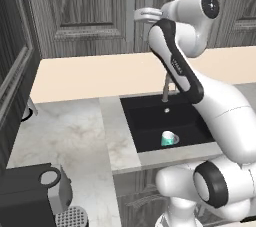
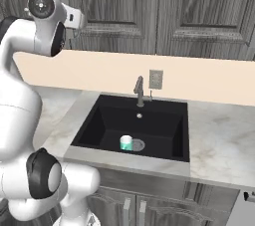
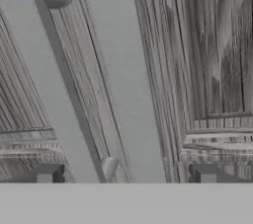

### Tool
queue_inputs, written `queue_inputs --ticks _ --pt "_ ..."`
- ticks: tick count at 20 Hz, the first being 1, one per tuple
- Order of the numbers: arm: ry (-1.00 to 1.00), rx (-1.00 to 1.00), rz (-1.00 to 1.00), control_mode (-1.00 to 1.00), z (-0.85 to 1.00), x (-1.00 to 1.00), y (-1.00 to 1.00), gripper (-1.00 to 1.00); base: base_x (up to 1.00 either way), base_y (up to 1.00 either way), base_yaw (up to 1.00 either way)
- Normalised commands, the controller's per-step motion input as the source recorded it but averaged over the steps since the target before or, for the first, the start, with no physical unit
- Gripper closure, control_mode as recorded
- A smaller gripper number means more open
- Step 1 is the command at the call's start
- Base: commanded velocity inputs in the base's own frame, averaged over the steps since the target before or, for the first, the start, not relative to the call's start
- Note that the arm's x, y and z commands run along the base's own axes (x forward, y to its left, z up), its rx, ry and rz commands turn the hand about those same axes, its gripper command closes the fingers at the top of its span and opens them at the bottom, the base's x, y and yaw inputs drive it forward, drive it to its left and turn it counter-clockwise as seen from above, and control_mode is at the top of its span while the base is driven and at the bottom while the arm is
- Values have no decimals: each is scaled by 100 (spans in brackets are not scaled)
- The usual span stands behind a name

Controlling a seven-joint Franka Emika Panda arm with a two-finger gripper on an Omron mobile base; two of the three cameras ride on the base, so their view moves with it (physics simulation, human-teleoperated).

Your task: Open the cabinet, pick the kettle from the cabinet, and place it in the sink.

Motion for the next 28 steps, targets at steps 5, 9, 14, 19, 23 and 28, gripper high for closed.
queue_inputs --ticks 5,9,14,19,23,28 --pt "0 -1 -1 -100 1 31 3 -100 0 0 0" --pt "1 0 0 -100 0 27 -5 -100 0 0 0" --pt "0 0 -3 -100 0 22 -8 -100 0 0 0" --pt "0 0 -3 -100 0 30 -3 -100 0 0 0" --pt "0 0 -2 -100 0 39 7 -100 0 0 0" --pt "0 0 -2 -100 0 41 13 -100 0 0 0"
